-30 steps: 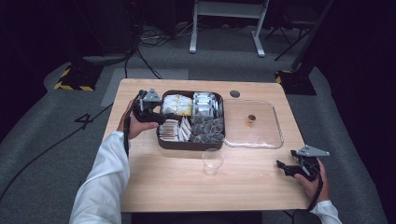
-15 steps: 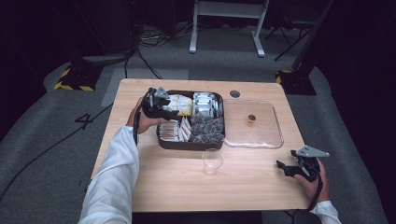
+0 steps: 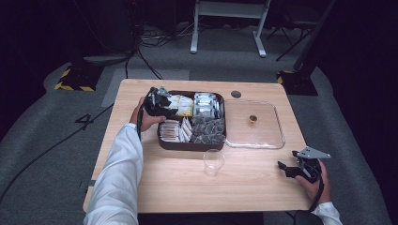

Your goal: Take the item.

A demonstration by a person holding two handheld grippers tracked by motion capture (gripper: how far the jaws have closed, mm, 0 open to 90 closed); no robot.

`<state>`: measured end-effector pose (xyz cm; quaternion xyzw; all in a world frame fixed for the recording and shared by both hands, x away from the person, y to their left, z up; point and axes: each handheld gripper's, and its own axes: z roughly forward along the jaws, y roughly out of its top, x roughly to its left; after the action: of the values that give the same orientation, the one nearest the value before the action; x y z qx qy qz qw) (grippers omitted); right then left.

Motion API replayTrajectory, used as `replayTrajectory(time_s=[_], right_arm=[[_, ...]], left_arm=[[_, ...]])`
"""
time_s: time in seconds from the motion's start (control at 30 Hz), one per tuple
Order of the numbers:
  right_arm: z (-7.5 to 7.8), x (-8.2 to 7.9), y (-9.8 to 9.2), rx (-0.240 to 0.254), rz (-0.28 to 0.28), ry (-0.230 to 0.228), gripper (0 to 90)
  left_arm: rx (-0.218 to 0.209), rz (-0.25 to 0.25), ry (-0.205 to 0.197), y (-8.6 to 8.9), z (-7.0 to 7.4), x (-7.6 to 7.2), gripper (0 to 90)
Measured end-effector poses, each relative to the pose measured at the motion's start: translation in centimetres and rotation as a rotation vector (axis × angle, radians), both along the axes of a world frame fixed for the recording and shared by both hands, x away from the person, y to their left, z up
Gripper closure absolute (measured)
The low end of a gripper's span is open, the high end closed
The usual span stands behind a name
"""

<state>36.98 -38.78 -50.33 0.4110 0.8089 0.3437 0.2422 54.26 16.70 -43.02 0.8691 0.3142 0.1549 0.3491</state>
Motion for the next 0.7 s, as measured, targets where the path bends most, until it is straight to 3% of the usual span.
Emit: replayTrajectory(time_s=[0.13, 0.27, 0.33, 0.43, 0.47, 0.5, 0.57, 0.6, 0.7], right_arm=[[0.0, 0.0, 0.0, 0.001, 0.005, 0.002, 17.0], [0.0, -0.05, 0.05, -0.001, 0.004, -0.003, 17.0], [0.0, -0.06, 0.06, -0.002, 0.004, -0.004, 17.0], [-0.01, -0.07, 0.06, -0.005, 0.005, -0.007, 17.0], [-0.01, -0.07, 0.06, -0.004, 0.005, -0.006, 17.0], [-0.01, -0.07, 0.07, -0.003, 0.007, -0.006, 17.0], [-0.01, -0.08, 0.08, -0.004, 0.007, -0.007, 17.0], [-0.01, -0.09, 0.08, -0.004, 0.007, -0.007, 17.0], [-0.01, -0.09, 0.08, -0.005, 0.006, -0.007, 17.0]], left_arm=[[-0.004, -0.036, 0.031, -0.19, -0.51, 0.02, 53.6], [0.029, -0.014, 0.025, -0.41, -0.69, 0.11, 53.5], [0.025, -0.007, 0.024, -0.3, -0.79, 0.18, 55.3], [0.023, 0.0, 0.033, -0.06, -0.95, 0.33, 66.3], [0.032, 0.001, 0.032, 0.07, -0.98, 0.37, 66.3], [0.034, 0.009, 0.027, 0.14, -1.02, 0.41, 76.6], [0.026, 0.013, 0.032, 0.28, -1.09, 0.38, 79.4], [0.031, 0.014, 0.019, 0.32, -1.13, 0.35, 87.0], [0.02, 0.011, 0.015, 0.4, -1.05, 0.27, 89.9]])
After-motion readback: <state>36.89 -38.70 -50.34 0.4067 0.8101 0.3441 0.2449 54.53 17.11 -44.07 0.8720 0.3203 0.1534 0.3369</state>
